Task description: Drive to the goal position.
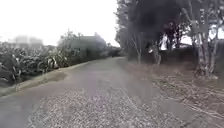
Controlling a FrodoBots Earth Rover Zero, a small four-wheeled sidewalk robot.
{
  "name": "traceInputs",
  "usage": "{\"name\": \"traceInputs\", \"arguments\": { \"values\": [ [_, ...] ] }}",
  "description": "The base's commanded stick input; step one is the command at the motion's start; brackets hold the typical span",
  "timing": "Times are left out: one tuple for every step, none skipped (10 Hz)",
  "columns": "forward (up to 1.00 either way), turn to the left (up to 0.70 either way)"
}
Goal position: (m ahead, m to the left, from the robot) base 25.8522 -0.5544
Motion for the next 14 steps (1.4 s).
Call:
{"name": "traceInputs", "arguments": {
  "values": [
    [0.85, 0.00],
    [0.85, 0.00],
    [0.85, 0.00],
    [0.85, 0.00],
    [0.85, 0.00],
    [0.85, 0.00],
    [0.85, 0.00],
    [0.85, 0.00],
    [0.85, 0.00],
    [0.85, 0.00],
    [0.85, 0.00],
    [0.85, 0.00],
    [0.85, 0.00],
    [0.85, 0.00]
  ]
}}
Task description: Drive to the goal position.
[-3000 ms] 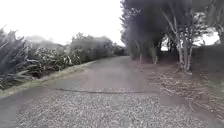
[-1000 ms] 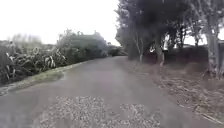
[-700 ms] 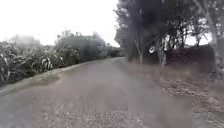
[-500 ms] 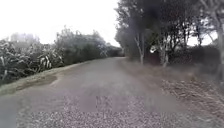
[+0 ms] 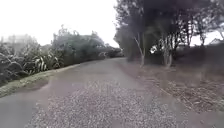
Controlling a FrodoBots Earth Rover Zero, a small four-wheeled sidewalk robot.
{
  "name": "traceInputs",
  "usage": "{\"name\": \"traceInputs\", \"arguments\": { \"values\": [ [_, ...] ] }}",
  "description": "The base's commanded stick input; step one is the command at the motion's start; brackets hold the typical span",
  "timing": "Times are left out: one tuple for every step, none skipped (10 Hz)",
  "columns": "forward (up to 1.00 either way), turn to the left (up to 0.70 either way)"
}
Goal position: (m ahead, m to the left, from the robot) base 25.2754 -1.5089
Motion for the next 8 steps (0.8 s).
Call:
{"name": "traceInputs", "arguments": {
  "values": [
    [0.85, 0.00],
    [0.85, 0.00],
    [0.85, 0.00],
    [0.85, 0.00],
    [0.85, 0.00],
    [0.85, 0.00],
    [0.85, 0.00],
    [0.85, 0.00]
  ]
}}
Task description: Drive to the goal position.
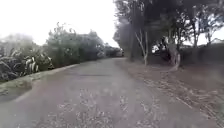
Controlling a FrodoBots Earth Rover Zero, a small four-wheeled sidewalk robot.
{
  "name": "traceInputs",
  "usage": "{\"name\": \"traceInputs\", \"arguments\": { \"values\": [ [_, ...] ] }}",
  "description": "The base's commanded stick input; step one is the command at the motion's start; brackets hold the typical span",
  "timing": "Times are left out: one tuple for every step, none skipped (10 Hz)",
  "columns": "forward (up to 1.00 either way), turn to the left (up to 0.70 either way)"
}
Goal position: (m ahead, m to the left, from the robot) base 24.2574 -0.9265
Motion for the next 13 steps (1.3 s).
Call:
{"name": "traceInputs", "arguments": {
  "values": [
    [0.85, 0.00],
    [0.85, 0.00],
    [0.85, 0.00],
    [0.85, 0.00],
    [0.85, 0.00],
    [0.85, 0.00],
    [0.85, 0.00],
    [0.85, 0.00],
    [0.85, 0.00],
    [0.85, 0.00],
    [0.85, 0.00],
    [0.85, 0.00],
    [0.85, 0.00]
  ]
}}
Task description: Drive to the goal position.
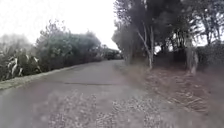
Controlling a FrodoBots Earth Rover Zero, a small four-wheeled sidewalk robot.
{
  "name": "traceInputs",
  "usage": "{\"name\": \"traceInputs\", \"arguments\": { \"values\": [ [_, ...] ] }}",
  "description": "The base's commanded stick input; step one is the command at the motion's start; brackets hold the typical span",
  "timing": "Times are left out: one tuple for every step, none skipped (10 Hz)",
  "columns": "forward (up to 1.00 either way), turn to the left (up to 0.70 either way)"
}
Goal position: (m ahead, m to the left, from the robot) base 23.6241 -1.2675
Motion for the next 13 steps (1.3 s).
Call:
{"name": "traceInputs", "arguments": {
  "values": [
    [0.85, 0.00],
    [0.85, 0.00],
    [0.85, 0.00],
    [0.85, 0.00],
    [0.85, 0.00],
    [0.85, 0.00],
    [0.85, 0.00],
    [0.85, 0.03],
    [0.85, 0.12],
    [0.85, 0.30],
    [0.85, 0.18],
    [0.85, 0.00],
    [0.85, 0.00]
  ]
}}
